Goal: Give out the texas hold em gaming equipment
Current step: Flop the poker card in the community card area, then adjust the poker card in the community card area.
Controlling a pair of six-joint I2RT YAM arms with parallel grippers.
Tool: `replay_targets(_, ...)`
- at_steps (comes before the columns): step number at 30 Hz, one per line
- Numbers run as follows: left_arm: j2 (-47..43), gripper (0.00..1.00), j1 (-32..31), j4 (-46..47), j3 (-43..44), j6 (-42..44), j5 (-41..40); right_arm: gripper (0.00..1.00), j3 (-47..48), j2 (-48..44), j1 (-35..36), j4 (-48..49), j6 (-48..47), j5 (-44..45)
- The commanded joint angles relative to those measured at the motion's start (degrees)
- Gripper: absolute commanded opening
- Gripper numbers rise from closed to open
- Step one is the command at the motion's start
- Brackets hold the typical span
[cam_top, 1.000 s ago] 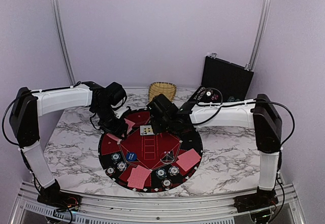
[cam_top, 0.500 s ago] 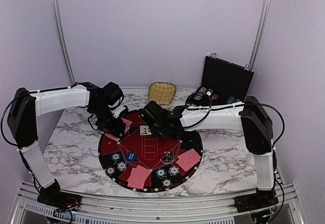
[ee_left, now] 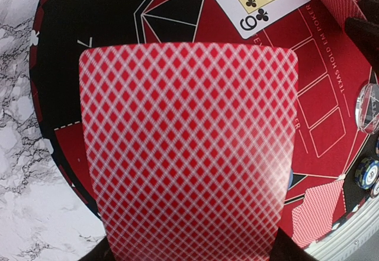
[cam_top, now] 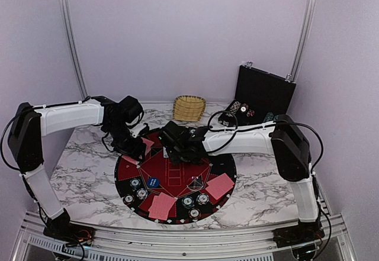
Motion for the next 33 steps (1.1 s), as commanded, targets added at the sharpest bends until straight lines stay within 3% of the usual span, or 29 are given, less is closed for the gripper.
replay_targets(1, -2.4, 0.42, 0.5, 0.4, -0.6, 0.5, 0.9, 0.28, 2.6, 0.0, 0.4, 2.0, 0.6, -6.4)
replay_targets(9, -2.8, 0.42, 0.6, 0.6, -1.1, 0.6, 0.9, 0.44, 0.0, -3.5, -1.1, 7.1, 1.7, -18.8)
replay_targets(15, -2.8, 0.42, 0.6, 0.6, -1.2, 0.7, 1.3, 0.56, -9.7, -10.2, -7.1, 13.1, 3.6, -29.6)
replay_targets(19, -2.8, 0.42, 0.6, 0.6, -1.1, 0.8, 1.6, 0.63, -18.2, -14.1, -12.0, 19.7, 4.3, -43.5)
replay_targets(21, -2.7, 0.42, 0.6, 0.6, -1.1, 0.8, 1.6, 0.66, -20.2, -14.9, -13.4, 20.1, 3.4, -46.1)
replay_targets(25, -2.7, 0.42, 0.6, 0.6, -1.1, 0.6, 1.7, 0.68, -23.9, -15.5, -15.9, 22.1, 3.2, -54.3)
replay_targets(33, -2.8, 0.42, 0.6, 0.6, -1.0, 0.5, 1.9, 0.70, -24.8, -12.8, -14.4, 25.5, 4.6, -58.1)
